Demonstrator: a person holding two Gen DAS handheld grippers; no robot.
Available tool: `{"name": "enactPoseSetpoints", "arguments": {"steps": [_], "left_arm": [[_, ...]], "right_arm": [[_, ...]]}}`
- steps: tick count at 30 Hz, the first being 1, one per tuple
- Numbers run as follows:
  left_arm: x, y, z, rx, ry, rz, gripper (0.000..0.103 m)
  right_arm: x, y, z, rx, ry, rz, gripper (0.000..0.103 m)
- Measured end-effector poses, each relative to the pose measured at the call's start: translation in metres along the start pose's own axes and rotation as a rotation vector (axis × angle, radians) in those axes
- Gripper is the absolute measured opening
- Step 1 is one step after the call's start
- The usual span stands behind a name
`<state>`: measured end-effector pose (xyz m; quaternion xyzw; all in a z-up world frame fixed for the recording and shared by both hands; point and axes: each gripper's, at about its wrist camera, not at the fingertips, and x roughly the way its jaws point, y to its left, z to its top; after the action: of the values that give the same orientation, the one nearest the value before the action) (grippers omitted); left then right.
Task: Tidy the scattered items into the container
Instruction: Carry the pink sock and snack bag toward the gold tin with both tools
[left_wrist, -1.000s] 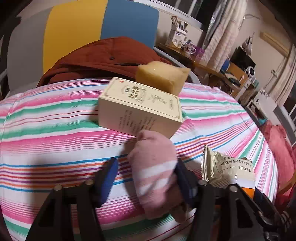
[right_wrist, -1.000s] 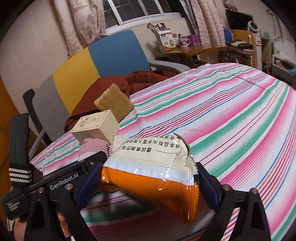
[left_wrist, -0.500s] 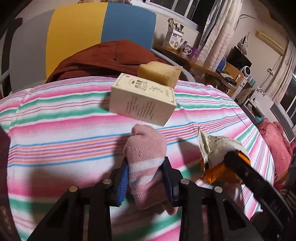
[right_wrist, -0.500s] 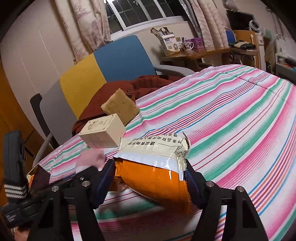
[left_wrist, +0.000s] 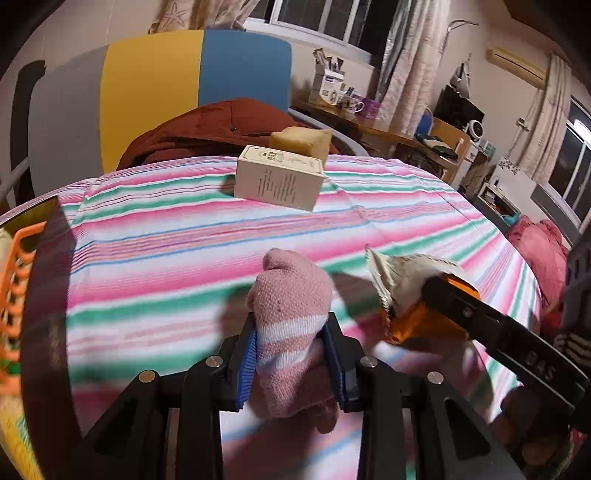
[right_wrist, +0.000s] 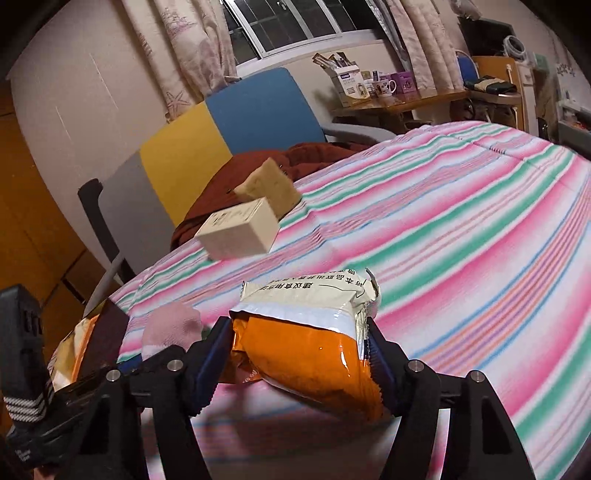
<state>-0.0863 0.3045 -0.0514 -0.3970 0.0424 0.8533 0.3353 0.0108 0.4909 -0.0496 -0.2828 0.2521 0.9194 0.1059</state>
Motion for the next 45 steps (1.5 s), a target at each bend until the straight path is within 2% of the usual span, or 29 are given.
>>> {"name": "enactPoseSetpoints", "arguments": {"steps": [9, 16, 20, 23, 35, 40, 45], "left_arm": [[-0.046, 0.019, -0.023, -0.033, -0.043, -0.014, 0.033], [-0.092, 0.039, -0.027, -0.057, -0.126, -0.006, 0.033], [-0.12, 0.066, -0.031, -0.099, -0.167, 0.012, 0.033], [-0.143, 0.093, -0.033, -0.14, -0.203, 0.038, 0.033], [-0.212, 0.21, -0.051, -0.282, -0.308, 0.24, 0.033], [-0.216, 0.251, -0.059, -0.341, -0.301, 0.291, 0.033], [-0.207, 0.273, -0.065, -0.355, -0.262, 0.312, 0.033]], "right_arm": [[-0.018, 0.019, -0.022, 0.031, 0.016, 0.06, 0.068], [-0.029, 0.049, -0.024, 0.005, 0.009, 0.106, 0.068], [-0.033, 0.071, -0.025, -0.025, 0.013, 0.143, 0.068], [-0.032, 0.097, -0.027, -0.069, 0.023, 0.182, 0.068], [-0.027, 0.23, -0.041, -0.331, 0.06, 0.361, 0.068], [-0.017, 0.286, -0.053, -0.46, 0.091, 0.402, 0.068], [0.016, 0.328, -0.069, -0.582, 0.169, 0.375, 0.068]]}}
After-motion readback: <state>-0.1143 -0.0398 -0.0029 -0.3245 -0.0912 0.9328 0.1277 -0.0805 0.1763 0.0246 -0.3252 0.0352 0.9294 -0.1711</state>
